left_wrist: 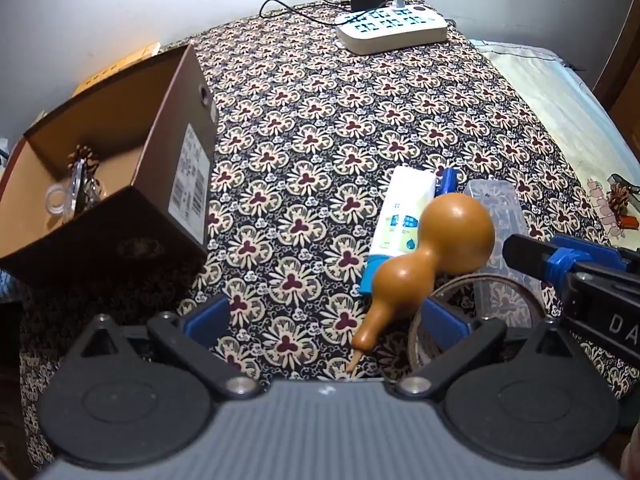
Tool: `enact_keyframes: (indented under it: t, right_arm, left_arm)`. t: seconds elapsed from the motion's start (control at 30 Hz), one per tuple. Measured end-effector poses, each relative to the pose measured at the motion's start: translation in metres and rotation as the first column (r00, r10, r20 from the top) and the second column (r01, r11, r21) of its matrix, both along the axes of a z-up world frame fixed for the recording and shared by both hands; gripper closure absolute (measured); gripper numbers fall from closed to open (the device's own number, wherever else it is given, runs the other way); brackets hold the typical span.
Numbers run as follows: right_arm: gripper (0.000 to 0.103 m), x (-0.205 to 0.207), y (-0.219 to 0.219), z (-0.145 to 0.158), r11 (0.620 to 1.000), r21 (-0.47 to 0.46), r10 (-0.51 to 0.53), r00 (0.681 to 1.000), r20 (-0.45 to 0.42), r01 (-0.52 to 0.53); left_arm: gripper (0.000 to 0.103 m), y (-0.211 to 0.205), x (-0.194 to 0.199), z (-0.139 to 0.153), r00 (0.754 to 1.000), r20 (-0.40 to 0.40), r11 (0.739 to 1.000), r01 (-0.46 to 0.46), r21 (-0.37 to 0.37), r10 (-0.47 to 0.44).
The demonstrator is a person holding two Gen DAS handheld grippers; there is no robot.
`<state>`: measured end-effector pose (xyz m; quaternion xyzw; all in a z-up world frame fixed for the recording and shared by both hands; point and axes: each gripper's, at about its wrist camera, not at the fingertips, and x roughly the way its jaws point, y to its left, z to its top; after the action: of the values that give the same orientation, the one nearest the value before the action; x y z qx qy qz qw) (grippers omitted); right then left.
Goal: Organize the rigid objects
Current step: 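Grasp the brown packing tape roll with the right gripper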
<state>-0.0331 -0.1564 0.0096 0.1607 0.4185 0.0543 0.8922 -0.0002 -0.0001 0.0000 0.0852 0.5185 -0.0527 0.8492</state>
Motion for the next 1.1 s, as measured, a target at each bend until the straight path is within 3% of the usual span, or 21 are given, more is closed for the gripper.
enact_keyframes:
  t: [0.33,0.5,0.8,0.93,1.0,1.1]
  right_arm:
    - [0.078,-0.008,-0.002,-0.012,0.999,-0.031,0.010,1.000,0.004,-0.010]
    - [0.078,-0.007,-0.003,-0.019,1.000,-0.015,0.003,0.999,-0.043,-0.004]
    - [0.078,-0.018,-0.026,-0.005,0.991,0.122,0.050,0.999,-0.009,-0.048]
    - [0.078,-0.026,-0.028,-0.005,0.983,0.120,0.149,0.988,-0.048,-0.142]
    - [0.079,-0.030,-0.027,-0.010,0.982,0.132,0.155,0.980,-0.128,-0.138]
    - [0.080,-0.032,-0.027,-0.020,0.982,0.160,0.131,0.976,-0.174,-0.103]
  left_arm:
    - [0.002,-0.004,-0.008,-0.008,0.999,-0.043,0.999,0.029,-0.036,-0.030]
    - [0.002,-0.007,-0.013,-0.020,0.992,-0.093,0.993,0.072,-0.089,-0.080]
    - [0.004,-0.001,-0.008,-0.025,0.989,-0.131,0.996,0.061,-0.069,-0.070]
    - [0.024,-0.008,-0.011,-0.029,0.987,-0.119,0.991,0.096,-0.091,-0.106]
    - [0.027,-0.011,-0.011,-0.030,0.986,-0.111,0.988,0.116,-0.099,-0.126]
    - [0.036,-0.013,-0.011,-0.029,0.984,-0.099,0.984,0.139,-0.115,-0.150]
